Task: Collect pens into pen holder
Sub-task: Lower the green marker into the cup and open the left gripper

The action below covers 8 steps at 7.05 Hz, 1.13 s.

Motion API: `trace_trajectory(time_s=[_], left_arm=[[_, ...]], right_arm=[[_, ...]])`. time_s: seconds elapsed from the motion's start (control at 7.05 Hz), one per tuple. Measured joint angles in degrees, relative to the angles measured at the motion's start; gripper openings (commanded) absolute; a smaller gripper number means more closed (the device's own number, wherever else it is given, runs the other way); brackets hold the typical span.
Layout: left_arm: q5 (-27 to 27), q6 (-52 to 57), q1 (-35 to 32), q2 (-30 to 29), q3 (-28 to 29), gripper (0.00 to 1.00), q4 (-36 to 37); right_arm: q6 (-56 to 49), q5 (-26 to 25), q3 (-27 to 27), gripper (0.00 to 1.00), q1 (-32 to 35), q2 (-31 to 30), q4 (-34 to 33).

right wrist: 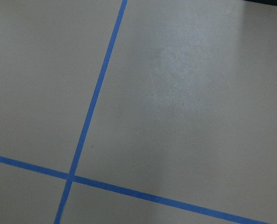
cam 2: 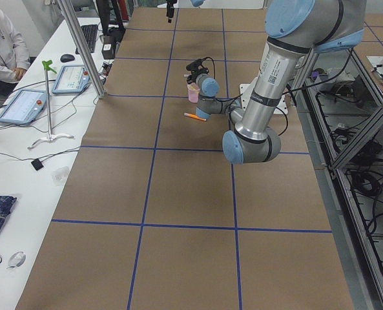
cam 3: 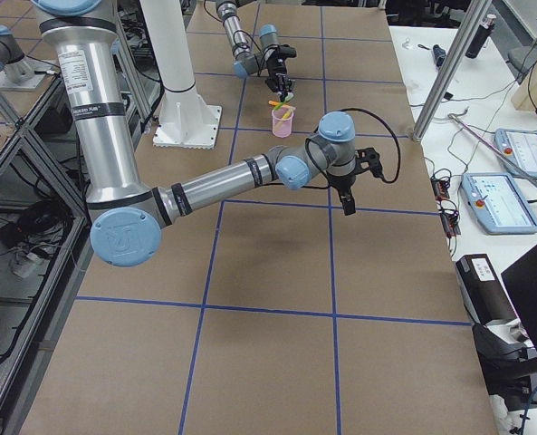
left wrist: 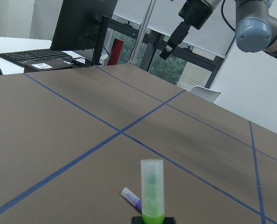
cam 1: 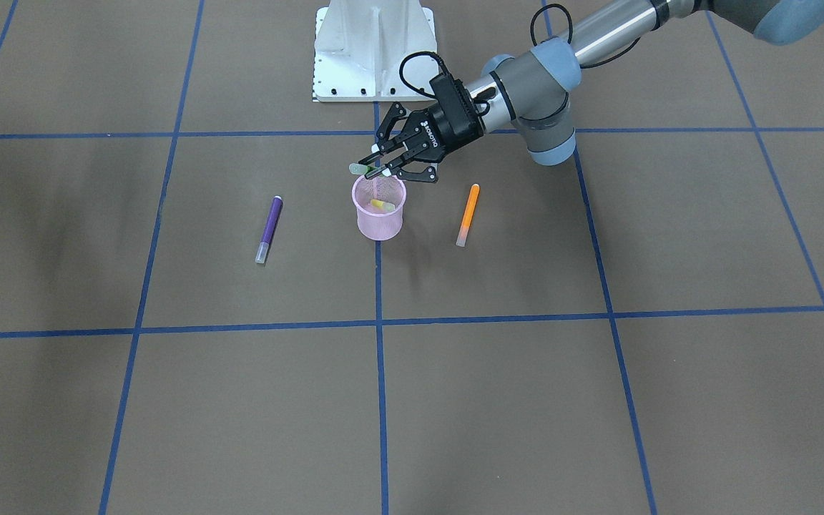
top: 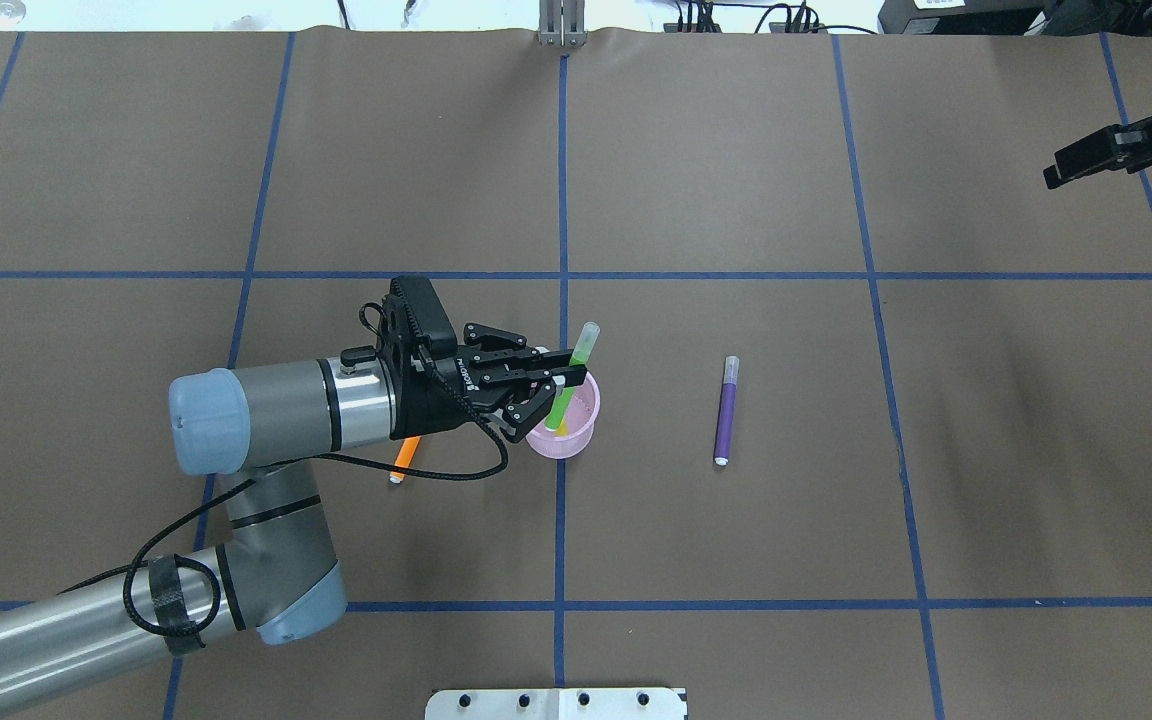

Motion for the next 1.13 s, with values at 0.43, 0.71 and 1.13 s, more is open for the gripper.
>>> trace_trajectory(time_s=[0.43,0.71,1.13], left_arm=[[3.0,0.3,0.0,-0.3,1.4,0.99,0.3],[3.3,0.2,-0.2,-0.3,1.2,0.99,0.6],[0.1,-0.1,-2.0,1.5,-6.0,0.98,12.1]], right_arm=[[0.1,0.0,0.1,1.0,0.0,0.0,0.0],[0.4,0.1,0.4,1.0,0.0,0.1,0.0],[2.3,0.3,1.5,1.0,-0.1,0.3,0.0]])
